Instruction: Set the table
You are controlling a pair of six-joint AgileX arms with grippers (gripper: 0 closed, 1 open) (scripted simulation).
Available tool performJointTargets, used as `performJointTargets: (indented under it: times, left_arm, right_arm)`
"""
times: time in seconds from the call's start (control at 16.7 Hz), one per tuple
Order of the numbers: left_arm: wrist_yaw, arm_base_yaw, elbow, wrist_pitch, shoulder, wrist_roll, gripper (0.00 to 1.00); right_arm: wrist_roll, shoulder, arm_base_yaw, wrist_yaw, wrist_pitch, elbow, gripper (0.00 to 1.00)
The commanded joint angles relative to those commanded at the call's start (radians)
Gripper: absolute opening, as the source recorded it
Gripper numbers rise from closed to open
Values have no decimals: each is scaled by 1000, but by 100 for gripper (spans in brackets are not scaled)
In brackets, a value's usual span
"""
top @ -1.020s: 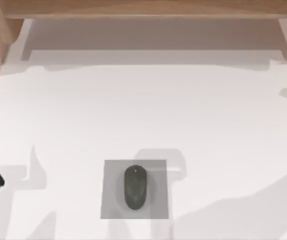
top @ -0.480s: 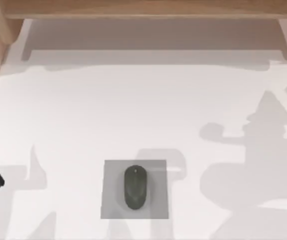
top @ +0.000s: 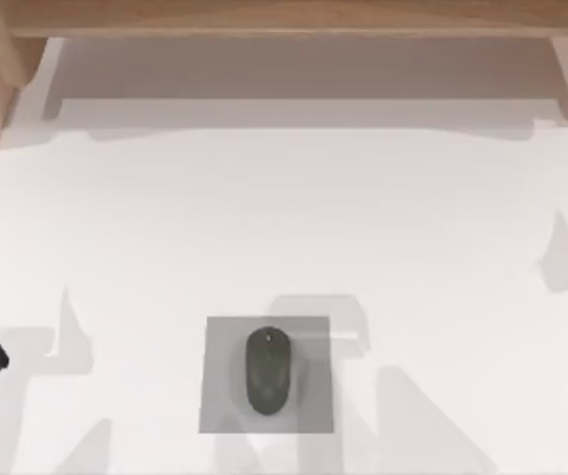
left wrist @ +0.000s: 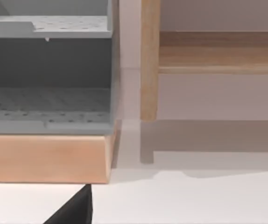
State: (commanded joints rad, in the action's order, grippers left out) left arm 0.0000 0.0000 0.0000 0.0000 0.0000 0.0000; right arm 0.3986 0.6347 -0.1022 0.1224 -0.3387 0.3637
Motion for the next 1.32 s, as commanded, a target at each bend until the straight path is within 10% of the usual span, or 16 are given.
performJointTargets:
  times: [0.54,1.32]
  left_arm:
    - [0,0,0,0,0,0,100]
    - [-57,-37,153,-16,150,4,100]
  right_arm:
    - [-381,-606,95,-113,317,-340,100]
    - [-399,-635,102,-122,339,-364,100]
